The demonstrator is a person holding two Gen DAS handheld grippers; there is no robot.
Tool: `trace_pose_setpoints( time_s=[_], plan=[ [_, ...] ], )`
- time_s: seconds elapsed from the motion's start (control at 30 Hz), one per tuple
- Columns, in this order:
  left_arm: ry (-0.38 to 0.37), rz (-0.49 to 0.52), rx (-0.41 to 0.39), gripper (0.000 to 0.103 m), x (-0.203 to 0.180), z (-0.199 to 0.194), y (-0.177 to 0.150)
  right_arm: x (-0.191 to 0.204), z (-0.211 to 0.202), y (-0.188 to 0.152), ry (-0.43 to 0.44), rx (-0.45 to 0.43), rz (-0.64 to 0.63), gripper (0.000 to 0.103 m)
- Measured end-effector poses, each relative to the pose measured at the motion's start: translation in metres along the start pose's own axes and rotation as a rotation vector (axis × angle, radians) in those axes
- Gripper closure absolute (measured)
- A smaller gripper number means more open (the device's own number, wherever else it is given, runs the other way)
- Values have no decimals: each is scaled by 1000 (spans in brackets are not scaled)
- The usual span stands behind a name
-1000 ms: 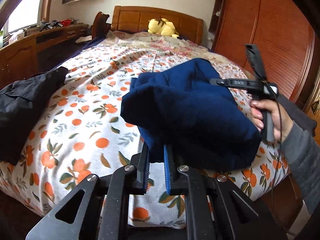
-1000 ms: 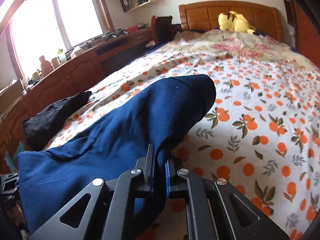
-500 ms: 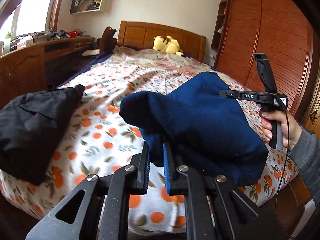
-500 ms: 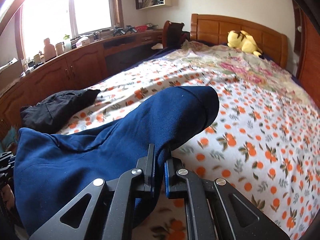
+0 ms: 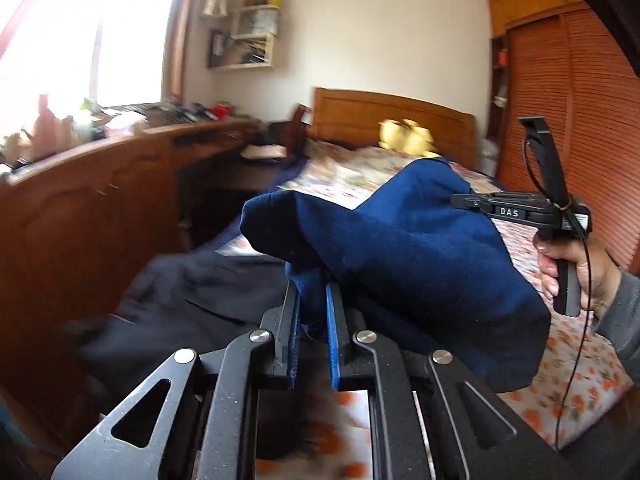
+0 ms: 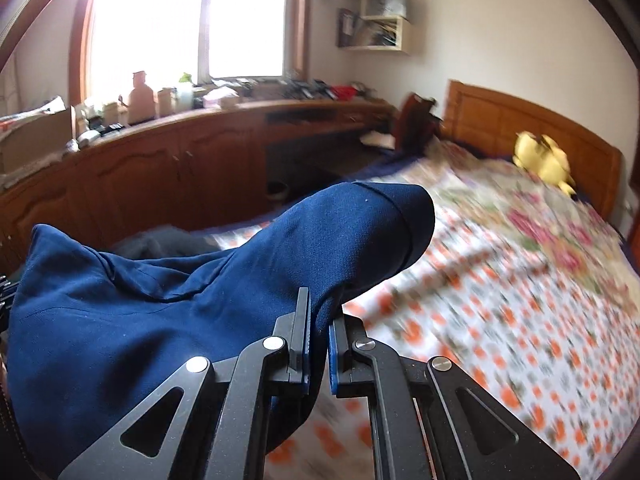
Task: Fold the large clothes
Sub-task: 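Lift the bundle with the left gripper, carry it to the bed edge by the desk, release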
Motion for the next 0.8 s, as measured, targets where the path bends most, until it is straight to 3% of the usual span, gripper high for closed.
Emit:
trace_pose_setpoints(
  time_s=[0.23,0.4,0.5,0.67,0.73,0.77,0.8],
  plan=[
    [224,6,0,91,86,5,7,65,101,51,110,-10,-54,97],
    [299,1,120,91,123,27,-32,84,170,24,133,146,-27,96],
    [306,-4,137,90,130,27,-46,88,180,8,126,191,-70,95],
    [288,-27,128,90,132,13,-52,94,162,24,123,161,-83,77],
    [289,-48,118,89,135,9,-51,115,144,30,146,137,-100,65],
    [279,-62,110,83,137,2,-53,122,136,30,167,129,-105,63],
    [261,-78,103,70,140,-3,-53,131,132,33,206,125,-105,61]
  ],
)
Point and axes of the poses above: each gripper's, at about its wrist camera, not at the fingertips, and z roughly the way its jaws point, x to its left, y to its top, the point moved 2 cm from there along z, roughly the way its jaws point, and after that the axes turned 10 degrees about y, right-handed, at the moved point
